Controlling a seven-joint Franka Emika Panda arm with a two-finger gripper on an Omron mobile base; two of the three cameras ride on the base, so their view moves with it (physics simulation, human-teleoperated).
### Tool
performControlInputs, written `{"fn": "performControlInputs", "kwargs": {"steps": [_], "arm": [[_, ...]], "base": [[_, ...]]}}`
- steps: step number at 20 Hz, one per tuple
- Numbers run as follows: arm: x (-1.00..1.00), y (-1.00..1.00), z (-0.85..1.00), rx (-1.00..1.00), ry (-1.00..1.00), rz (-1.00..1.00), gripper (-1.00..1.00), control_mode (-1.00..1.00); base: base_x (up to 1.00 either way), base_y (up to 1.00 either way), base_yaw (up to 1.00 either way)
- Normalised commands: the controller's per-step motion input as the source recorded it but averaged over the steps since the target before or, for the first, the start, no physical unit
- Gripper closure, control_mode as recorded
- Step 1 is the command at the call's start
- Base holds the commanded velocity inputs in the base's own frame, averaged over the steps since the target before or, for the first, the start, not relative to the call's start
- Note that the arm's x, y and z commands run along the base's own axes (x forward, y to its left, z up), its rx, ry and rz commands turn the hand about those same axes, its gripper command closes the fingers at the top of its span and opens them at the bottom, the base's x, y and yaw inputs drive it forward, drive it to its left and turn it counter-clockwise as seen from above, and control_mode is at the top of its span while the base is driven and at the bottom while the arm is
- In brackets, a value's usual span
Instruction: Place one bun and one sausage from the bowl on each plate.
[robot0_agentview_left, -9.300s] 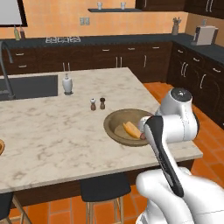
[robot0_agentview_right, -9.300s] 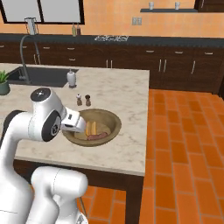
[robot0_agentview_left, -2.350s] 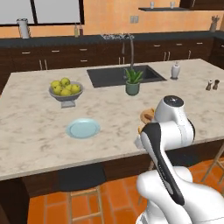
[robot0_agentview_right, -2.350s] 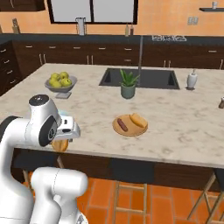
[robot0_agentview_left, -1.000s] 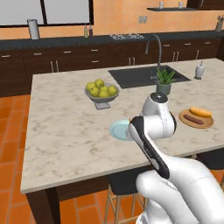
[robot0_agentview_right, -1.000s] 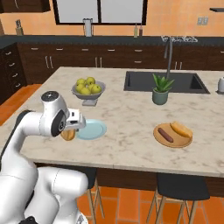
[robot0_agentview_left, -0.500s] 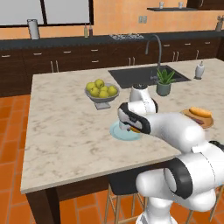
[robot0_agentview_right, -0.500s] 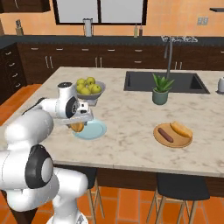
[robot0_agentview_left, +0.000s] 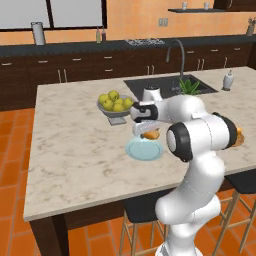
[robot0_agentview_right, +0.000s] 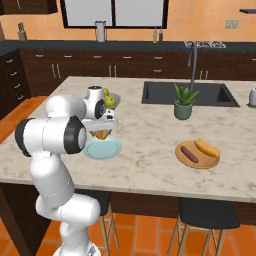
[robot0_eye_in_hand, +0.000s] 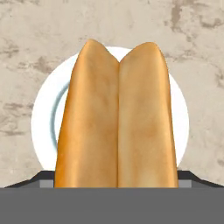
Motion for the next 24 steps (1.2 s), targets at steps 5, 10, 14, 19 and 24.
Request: {"fn": "performControlInputs", "kwargs": {"steps": [5, 10, 14, 19, 24], "arm": [[0.63, -0.07, -0.93, 0.00, 0.00, 0.01, 1.00, -1.00], [-0.21, -0.17, -0.23, 0.00, 0.07, 0.01, 1.00, -1.00], [-0.46, 0.00, -0.13, 0.00, 0.00, 0.00, 1.00, -1.00], [-0.36, -0.10, -0.11, 0.00, -0.03, 0.00, 1.00, -1.00], [0.09, -0.10, -0.01, 0.00, -0.12, 0.00, 1.00, -1.00]], "base": [[0.00, 0.00, 0.00], [0.00, 0.00, 0.00], [0.00, 0.00, 0.00], [0.00, 0.00, 0.00], [0.00, 0.00, 0.00]]}}
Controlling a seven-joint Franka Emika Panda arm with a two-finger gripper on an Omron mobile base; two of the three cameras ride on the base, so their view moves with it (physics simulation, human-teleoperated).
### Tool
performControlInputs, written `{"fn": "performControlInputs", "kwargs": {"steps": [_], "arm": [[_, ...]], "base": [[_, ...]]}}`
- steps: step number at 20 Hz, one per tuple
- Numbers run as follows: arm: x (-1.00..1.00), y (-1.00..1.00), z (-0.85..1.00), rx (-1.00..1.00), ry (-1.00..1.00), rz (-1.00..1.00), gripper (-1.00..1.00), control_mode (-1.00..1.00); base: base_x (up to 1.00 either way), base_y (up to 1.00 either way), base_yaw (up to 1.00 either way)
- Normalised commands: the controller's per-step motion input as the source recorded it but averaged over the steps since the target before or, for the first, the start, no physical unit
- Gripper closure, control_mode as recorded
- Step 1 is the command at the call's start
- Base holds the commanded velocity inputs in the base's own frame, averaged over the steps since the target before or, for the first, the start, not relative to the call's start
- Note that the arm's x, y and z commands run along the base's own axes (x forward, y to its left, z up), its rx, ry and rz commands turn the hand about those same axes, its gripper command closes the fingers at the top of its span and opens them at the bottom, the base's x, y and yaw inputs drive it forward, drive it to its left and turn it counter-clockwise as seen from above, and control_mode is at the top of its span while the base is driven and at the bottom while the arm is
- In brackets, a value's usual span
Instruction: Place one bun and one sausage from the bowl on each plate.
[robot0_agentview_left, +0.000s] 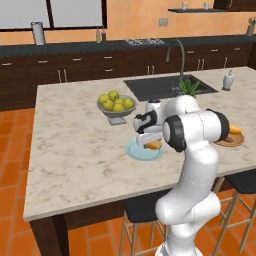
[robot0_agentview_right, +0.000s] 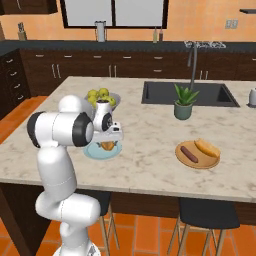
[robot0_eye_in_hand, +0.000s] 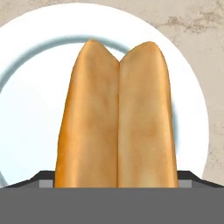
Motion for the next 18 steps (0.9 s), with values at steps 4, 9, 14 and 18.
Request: {"fn": "performControlInputs", "kwargs": {"steps": [4, 9, 14, 18], "arm": [[0.08, 0.00, -0.03, 0.00, -0.08, 0.00, 1.00, -1.00], [0.00, 0.03, -0.03, 0.00, -0.05, 0.00, -1.00, -1.00], [0.08, 0.00, 0.00, 0.00, -0.01, 0.00, -1.00, -1.00], [0.02, 0.00, 0.18, -0.02, -0.04, 0.00, -1.00, -1.00]], "base": [[0.00, 0.00, 0.00], [0.00, 0.00, 0.00], [0.00, 0.00, 0.00], [0.00, 0.00, 0.00]]}}
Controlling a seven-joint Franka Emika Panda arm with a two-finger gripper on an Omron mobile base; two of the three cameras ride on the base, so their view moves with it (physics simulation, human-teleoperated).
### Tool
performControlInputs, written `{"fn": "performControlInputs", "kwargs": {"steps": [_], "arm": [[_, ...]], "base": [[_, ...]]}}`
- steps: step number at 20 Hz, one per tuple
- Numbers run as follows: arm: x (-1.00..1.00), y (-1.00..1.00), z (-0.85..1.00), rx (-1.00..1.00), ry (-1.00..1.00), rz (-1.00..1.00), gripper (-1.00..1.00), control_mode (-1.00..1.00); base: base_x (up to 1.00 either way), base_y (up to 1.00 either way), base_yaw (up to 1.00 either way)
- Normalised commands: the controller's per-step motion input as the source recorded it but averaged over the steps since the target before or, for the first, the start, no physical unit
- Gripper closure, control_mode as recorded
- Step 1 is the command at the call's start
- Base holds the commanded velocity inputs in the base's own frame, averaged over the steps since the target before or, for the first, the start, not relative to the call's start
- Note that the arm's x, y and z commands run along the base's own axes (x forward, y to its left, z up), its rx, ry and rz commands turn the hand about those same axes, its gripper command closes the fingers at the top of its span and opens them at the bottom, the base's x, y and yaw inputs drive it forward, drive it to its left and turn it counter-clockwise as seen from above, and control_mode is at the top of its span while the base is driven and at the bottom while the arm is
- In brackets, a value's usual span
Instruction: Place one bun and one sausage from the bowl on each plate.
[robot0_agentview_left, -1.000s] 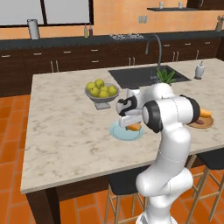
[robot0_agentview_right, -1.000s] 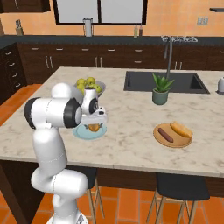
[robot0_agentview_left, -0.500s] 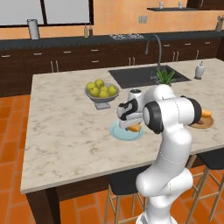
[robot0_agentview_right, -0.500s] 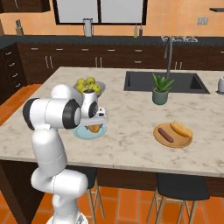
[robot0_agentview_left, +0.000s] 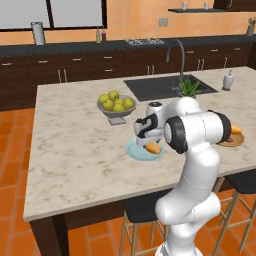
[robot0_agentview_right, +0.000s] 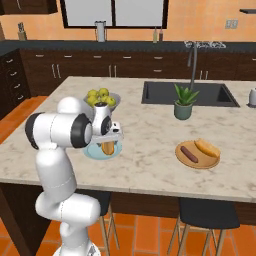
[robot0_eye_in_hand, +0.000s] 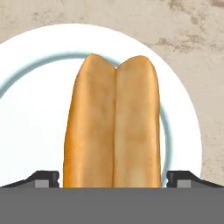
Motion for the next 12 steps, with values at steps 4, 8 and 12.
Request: {"fn": "performControlInputs", "kwargs": {"steps": [4, 8, 12], "arm": [[0.00, 0.00, 0.26, 0.00, -0.02, 0.00, -1.00, -1.00], [-0.03, 0.02, 0.55, -0.01, 0.00, 0.00, -1.00, -1.00], [-0.75, 0.02, 0.97, 0.00, -0.01, -0.03, -1.00, -1.00]], "base": [[0.00, 0.00, 0.00], [0.00, 0.00, 0.00], [0.00, 0.00, 0.00]]}}
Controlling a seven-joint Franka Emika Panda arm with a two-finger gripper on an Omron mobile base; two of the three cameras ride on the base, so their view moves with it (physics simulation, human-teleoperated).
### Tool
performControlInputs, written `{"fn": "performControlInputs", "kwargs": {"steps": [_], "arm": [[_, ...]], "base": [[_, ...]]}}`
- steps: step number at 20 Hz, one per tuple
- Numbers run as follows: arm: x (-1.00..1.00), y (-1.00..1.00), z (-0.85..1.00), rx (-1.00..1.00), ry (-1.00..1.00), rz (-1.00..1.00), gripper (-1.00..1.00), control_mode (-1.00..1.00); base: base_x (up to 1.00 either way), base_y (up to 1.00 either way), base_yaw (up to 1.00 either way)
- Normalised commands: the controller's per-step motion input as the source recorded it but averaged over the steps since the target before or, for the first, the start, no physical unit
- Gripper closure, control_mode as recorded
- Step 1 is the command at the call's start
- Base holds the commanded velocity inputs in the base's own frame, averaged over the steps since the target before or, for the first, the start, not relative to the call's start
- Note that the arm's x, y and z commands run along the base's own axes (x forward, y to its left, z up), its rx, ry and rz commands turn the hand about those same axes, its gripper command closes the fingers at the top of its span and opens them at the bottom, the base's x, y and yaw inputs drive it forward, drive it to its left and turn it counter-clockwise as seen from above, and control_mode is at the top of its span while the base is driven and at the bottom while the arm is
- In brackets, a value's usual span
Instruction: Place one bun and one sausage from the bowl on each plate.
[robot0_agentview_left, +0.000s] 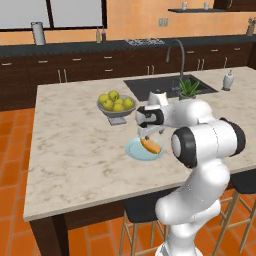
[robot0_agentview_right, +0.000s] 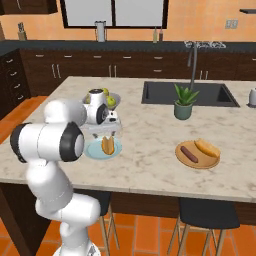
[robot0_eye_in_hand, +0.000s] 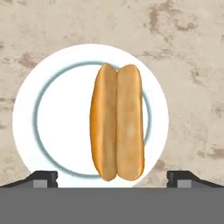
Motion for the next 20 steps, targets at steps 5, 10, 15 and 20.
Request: {"fn": "performControlInputs", "kwargs": {"steps": [5, 10, 15, 20], "arm": [[-1.00, 0.10, 0.63, 0.03, -0.27, -0.11, -1.00, -1.00], [-1.00, 0.04, 0.49, 0.00, -0.28, -0.08, -1.00, -1.00], [-0.98, 0.05, 0.28, 0.00, -0.13, -0.14, -1.00, -1.00], [-0.87, 0.04, 0.33, 0.00, 0.04, -0.14, -1.00, -1.00]], "base": [[0.00, 0.00, 0.00], [0.00, 0.00, 0.00], [0.00, 0.00, 0.00], [0.00, 0.00, 0.00]]}}
